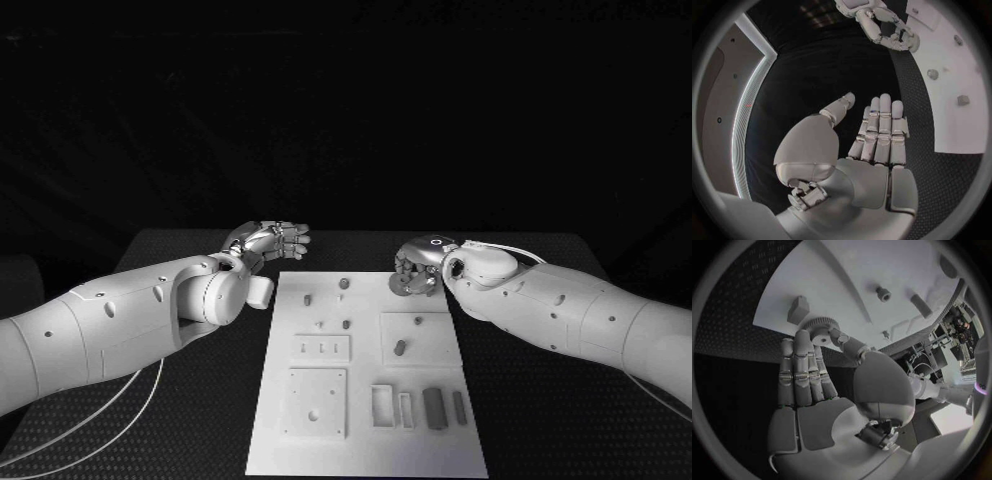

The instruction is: Assemble the parts on the task board

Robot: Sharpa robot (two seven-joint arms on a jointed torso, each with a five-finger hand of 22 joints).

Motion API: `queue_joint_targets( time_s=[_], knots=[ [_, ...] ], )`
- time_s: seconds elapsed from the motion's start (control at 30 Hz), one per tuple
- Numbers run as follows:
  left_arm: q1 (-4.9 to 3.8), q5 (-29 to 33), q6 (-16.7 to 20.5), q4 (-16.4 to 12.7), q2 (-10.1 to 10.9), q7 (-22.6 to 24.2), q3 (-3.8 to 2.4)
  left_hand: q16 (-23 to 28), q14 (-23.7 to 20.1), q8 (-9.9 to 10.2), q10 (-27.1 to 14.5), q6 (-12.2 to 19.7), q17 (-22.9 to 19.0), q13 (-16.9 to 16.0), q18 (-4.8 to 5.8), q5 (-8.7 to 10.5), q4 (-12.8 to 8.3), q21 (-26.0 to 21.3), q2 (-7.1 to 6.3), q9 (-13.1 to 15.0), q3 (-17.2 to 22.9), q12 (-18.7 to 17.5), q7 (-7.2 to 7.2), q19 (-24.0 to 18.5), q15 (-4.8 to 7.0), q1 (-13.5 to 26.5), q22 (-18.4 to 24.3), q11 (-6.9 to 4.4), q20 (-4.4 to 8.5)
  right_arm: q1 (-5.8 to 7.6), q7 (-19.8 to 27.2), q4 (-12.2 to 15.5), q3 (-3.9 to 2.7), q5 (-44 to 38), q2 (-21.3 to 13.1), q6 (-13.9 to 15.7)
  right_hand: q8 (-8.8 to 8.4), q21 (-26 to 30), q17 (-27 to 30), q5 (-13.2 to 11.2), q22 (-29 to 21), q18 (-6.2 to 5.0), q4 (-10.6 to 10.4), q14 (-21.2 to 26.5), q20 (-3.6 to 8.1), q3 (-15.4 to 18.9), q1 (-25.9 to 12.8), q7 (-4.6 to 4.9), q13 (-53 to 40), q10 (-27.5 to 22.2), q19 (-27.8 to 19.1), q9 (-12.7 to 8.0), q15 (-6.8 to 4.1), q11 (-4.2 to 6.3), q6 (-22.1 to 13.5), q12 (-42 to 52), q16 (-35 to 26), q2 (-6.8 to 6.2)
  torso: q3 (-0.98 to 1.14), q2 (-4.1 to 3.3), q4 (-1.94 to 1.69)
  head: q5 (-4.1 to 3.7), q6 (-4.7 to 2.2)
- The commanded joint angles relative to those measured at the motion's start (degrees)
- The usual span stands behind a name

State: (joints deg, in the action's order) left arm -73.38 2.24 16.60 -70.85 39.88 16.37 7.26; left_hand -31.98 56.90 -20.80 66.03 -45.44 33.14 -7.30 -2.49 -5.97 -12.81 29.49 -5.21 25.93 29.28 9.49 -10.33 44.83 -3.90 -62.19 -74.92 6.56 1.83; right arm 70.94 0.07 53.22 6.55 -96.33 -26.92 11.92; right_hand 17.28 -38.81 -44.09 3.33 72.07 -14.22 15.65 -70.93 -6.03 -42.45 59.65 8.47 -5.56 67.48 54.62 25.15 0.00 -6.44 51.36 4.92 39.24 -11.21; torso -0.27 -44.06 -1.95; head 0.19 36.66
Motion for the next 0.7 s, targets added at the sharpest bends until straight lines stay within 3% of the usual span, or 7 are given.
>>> queue_joint_targets(
  time_s=[0.03, 0.53, 0.7],
  knots=[
    [-0.05, -0.1, -0.8, -0.2, -0.1, 0.4, -0.05, 0.2, -0.3, 0.3, 0.0, 0.2, 0.1, 0.0, -0.56, 0.2, 0.1, 0.4, 0.03, -0.1, 0.4, -0.2, -0.22, -0.4, -0.18, 0.4, -1.2, 0.37, -0.16, -1.85, -0.5, -0.7, 1.43, -1.9, 0.4, -8.9, 0.26, 0.0, 0.1, -0.3, 0.1, -0.78, 0.0, 0.5, 0.08, 0.1, -0.5, -0.08, 0.0, 0.4, -0.6, -0.1, 0.02, 0.08, 0.5, 0.3, 0.2, 0.08, 0.0, -0.07, -0.05, -0.01, 0.13],
    [-0.06, -0.1, -1.1, -0.2, -0.2, 0.2, -0.05, 0.3, -0.3, 0.3, -0.1, 0.2, 0.1, 0.0, -0.59, 0.08, 0.0, 0.4, 0.04, -0.1, 0.5, -0.3, -0.22, -0.4, -0.17, 0.3, -1.2, 0.35, -0.15, -2.19, -1.6, -0.7, 2.14, -3.5, 1.2, -12.2, 0.02, 0.1, 0.3, -0.2, 0.3, -0.78, 0.6, 1.1, 0.0, 0.5, -1.2, 0.14, -0.3, 0.1, -1.1, -0.4, 0.11, -0.01, 0.1, 0.0, 0.4, -0.09, 0.02, 0.03, 0.07, 0.26, 0.64],
    [-0.06, -0.1, -1.2, -0.2, -0.2, 0.0, -0.05, 0.3, -0.3, 0.3, -0.1, 0.2, 0.1, 0.0, -0.59, 0.05, 0.0, 0.4, 0.04, -0.1, 0.5, -0.3, -0.24, -0.4, -0.18, 0.3, -1.2, 0.36, -0.15, -2.19, -2.6, -0.3, 2.62, -5.5, 1.4, -13.2, -0.26, 0.3, 0.5, 0.1, 0.4, -0.78, 1.0, 1.6, -0.14, 0.3, 0.0, 0.33, -0.5, -0.2, -1.6, -0.7, 0.25, -0.18, -0.4, -0.2, 0.5, -1.13, -0.01, 0.01, 0.07, 0.12, 0.71]
  ],
)
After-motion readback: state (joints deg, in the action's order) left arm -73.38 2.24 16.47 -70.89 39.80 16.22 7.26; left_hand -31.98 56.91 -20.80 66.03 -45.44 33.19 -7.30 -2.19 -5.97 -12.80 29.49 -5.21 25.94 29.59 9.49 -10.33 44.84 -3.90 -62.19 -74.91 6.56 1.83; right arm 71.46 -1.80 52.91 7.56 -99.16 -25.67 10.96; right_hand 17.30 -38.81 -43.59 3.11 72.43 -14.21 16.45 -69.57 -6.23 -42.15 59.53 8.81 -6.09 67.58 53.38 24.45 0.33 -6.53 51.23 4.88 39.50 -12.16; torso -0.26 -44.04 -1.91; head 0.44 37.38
